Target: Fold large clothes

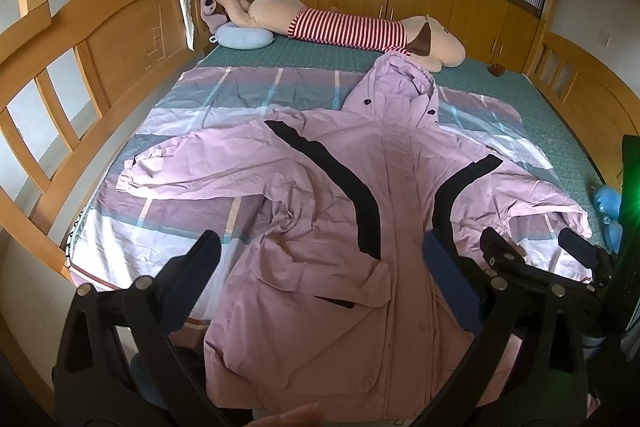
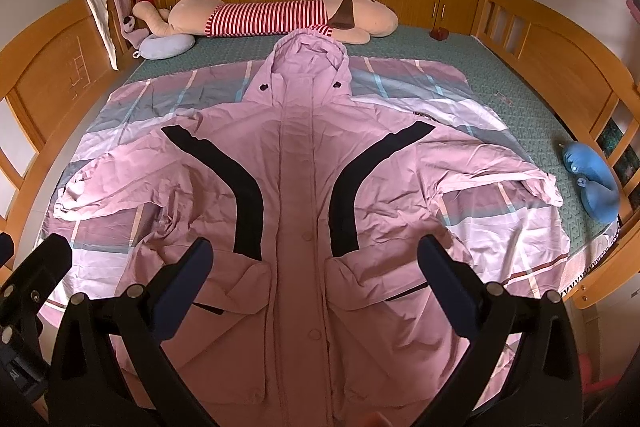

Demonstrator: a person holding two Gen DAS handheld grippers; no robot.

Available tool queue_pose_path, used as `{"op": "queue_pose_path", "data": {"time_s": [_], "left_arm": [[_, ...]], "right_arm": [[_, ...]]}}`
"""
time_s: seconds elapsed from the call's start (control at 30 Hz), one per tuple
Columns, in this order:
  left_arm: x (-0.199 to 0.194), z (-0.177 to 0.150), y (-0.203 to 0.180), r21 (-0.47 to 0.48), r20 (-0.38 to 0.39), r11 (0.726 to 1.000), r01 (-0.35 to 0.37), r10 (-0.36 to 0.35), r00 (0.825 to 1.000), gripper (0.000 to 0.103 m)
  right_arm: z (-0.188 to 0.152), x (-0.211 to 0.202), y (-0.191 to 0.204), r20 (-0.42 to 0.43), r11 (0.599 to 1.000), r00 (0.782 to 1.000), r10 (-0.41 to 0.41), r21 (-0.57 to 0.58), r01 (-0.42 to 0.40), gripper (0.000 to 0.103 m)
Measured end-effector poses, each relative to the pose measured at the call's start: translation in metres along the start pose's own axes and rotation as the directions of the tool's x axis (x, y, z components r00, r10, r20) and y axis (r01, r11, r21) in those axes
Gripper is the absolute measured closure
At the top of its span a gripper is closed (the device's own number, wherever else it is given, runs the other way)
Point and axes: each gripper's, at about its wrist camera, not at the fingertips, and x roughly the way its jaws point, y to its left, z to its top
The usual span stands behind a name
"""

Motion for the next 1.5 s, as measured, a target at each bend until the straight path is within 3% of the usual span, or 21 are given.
{"op": "queue_pose_path", "data": {"time_s": [0.67, 0.77, 0.87, 0.93, 1.03, 1.13, 1.23, 1.27, 1.3, 1.33, 1.37, 1.43, 1.5], "left_arm": [[0.037, 0.003, -0.012, 0.031, -0.051, 1.0, 0.001, 0.0, 0.999, 0.002], [0.053, 0.004, -0.011, 0.036, -0.064, 0.999, -0.009, 0.011, 0.998, 0.002], [0.076, 0.007, -0.011, 0.05, -0.102, 0.998, -0.039, 0.044, 0.994, 0.002], [0.091, 0.012, -0.01, 0.071, -0.11, 0.996, -0.045, 0.053, 0.993, 0.002], [0.111, 0.021, -0.011, 0.085, -0.102, 0.996, -0.035, 0.043, 0.994, 0.002], [0.133, 0.029, -0.019, 0.133, -0.044, 0.99, -0.046, 0.052, 0.998, 0.002], [0.163, 0.032, -0.031, 0.214, -0.043, 0.975, -0.059, 0.069, 0.997, 0.002], [0.171, 0.032, -0.033, 0.226, -0.047, 0.973, -0.054, 0.067, 0.997, 0.002], [0.182, 0.032, -0.033, 0.234, -0.05, 0.971, -0.044, 0.058, 0.997, 0.002], [0.191, 0.03, -0.032, 0.232, -0.049, 0.972, -0.029, 0.041, 0.998, 0.002], [0.199, 0.027, -0.03, 0.22, -0.041, 0.975, -0.015, 0.024, 0.999, 0.002], [0.221, 0.016, -0.019, 0.171, -0.034, 0.985, -0.023, 0.03, 0.999, 0.002], [0.242, 0.007, -0.011, 0.15, -0.103, 0.988, -0.03, 0.046, 0.994, 0.012]], "right_arm": [[0.004, 0.032, -0.01, -0.03, 1.0, 0.999, -0.015, 0.002, 0.015, 0.001], [0.015, 0.035, -0.028, 0.008, 0.998, 0.999, -0.049, 0.031, 0.048, 0.001], [0.037, 0.049, -0.067, 0.066, 0.985, 0.991, -0.118, 0.134, 0.108, 0.001], [0.051, 0.075, -0.098, 0.034, 0.973, 0.991, -0.131, 0.198, 0.122, 0.001], [0.066, 0.13, -0.153, -0.035, 0.94, 0.994, -0.102, 0.325, 0.108, 0.001], [0.06, 0.171, -0.209, 0.001, 0.856, 0.968, -0.252, 0.467, 0.222, 0.001], [0.039, 0.203, -0.241, -0.023, 0.792, 0.945, -0.326, 0.54, 0.287, 0.001], [0.029, 0.22, -0.255, -0.086, 0.757, 0.951, -0.298, 0.586, 0.29, 0.001], [0.022, 0.235, -0.272, -0.131, 0.723, 0.968, -0.215, 0.645, 0.248, 0.001], [0.012, 0.25, -0.288, -0.137, 0.666, 0.986, -0.095, 0.727, 0.165, 0.001], [0.008, 0.254, -0.294, -0.125, 0.638, 0.99, -0.06, 0.758, 0.135, 0.001], [0.009, 0.259, -0.301, -0.152, 0.631, 0.986, -0.066, 0.759, 0.16, 0.001], [0.022, 0.265, -0.307, -0.165, 0.678, 0.984, -0.073, 0.715, 0.17, 0.001]]}}
